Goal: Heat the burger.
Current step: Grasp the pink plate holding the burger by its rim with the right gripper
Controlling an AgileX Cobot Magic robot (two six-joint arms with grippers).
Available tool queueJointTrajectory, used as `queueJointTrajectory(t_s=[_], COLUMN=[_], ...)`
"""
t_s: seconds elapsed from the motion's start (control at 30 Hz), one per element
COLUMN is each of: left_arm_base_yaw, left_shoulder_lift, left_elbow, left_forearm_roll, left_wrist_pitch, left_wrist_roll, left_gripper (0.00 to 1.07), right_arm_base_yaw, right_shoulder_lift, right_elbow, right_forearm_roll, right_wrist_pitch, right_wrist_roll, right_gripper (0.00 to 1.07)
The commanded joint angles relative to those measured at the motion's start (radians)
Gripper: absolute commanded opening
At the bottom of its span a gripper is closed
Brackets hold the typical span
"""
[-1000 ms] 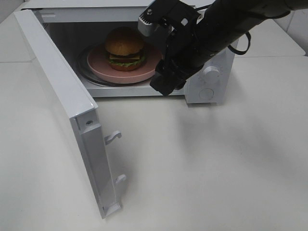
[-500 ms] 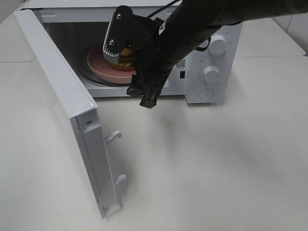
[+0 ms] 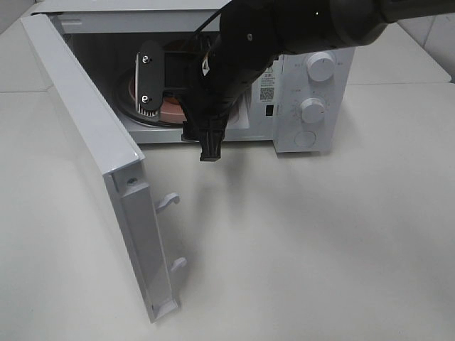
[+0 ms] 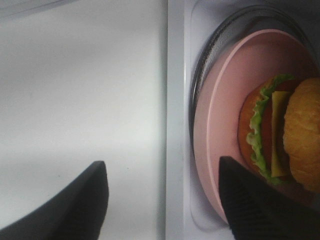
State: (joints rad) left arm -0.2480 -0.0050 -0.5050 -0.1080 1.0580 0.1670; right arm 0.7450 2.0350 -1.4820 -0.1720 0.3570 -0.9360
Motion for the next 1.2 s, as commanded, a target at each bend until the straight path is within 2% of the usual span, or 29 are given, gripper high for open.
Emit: queueJointTrajectory(t_s=[0.03,0.27,0.67,0.8,1.2], left_arm_base_yaw=[0.003,0.003,0.003,0.003,0.003], left_shoulder_lift=[-0.021,-0.021,-0.021,-0.021,-0.021], left_elbow=[0.002,0.002,0.002,0.002,0.002], left_forearm_roll=[-0.002,-0.002,-0.002,-0.002,-0.002], left_wrist_pitch=[-0.015,-0.015,-0.015,-0.015,-0.015], left_wrist_roll=[-0.006,-0.006,-0.006,-0.006,-0.006], left_gripper=[0.00,0.00,0.00,0.00,0.00], right_arm_base_yaw=[-0.001,-0.013,-0.037,-0.043,-0.095], right_shoulder_lift=[0.032,0.062,0.110,0.118,0.120], right_elbow=[-0.040,-0.042,-0.042,-0.042,-0.057], right_forearm_roll=[-0.125,-0.280,-0.330,-0.409,-0.410], right_wrist_pitch=[-0.007,-0.047,-0.117,-0.144,-0.214], right_wrist_roll=[0.108,0.211,0.251,0.263,0.312], right_gripper=[0.64,0.64,0.64,0.64,0.64])
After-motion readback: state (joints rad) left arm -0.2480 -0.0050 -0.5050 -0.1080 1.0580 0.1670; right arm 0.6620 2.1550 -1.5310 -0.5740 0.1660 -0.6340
